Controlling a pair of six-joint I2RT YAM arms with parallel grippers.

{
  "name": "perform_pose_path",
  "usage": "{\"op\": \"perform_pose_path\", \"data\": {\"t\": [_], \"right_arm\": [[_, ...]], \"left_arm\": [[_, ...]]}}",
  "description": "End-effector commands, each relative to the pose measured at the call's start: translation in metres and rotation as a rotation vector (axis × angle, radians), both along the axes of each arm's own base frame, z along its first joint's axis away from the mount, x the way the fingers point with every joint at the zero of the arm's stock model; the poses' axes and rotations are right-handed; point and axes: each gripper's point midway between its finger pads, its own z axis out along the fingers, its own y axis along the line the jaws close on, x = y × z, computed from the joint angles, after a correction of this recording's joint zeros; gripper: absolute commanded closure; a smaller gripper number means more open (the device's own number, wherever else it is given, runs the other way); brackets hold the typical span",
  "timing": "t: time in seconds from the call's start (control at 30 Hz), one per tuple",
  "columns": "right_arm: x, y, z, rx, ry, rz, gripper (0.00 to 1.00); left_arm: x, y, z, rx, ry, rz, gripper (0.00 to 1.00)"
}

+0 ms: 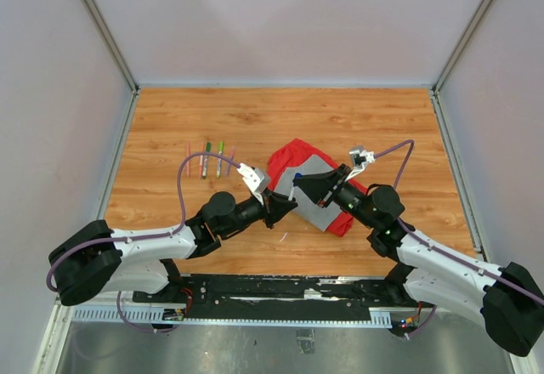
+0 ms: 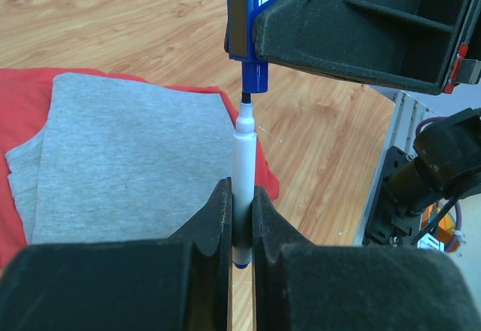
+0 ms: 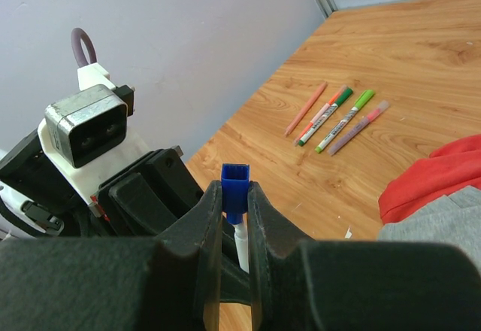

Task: Insert the pens into the pen caps
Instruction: Insert the pen cap onto the pen.

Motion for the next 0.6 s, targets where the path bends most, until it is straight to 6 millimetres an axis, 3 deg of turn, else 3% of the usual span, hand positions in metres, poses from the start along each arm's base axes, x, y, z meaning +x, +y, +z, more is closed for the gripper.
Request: {"op": "perform_pose_path", "data": {"t": [0.0,0.57], "right_arm": [[-0.001,0.002,-0.007,-0.017,0.017,0.026,1.00],[-0.004,0.005,-0.027,-0.069,0.079,0.041,1.00]], "left_arm": [[0.000,-0.006,0.019,-0.038,-0.054,-0.011,0.99],[0.002,-0.006,0.018,-0.032,-0.051,-0.001,0.99]]}}
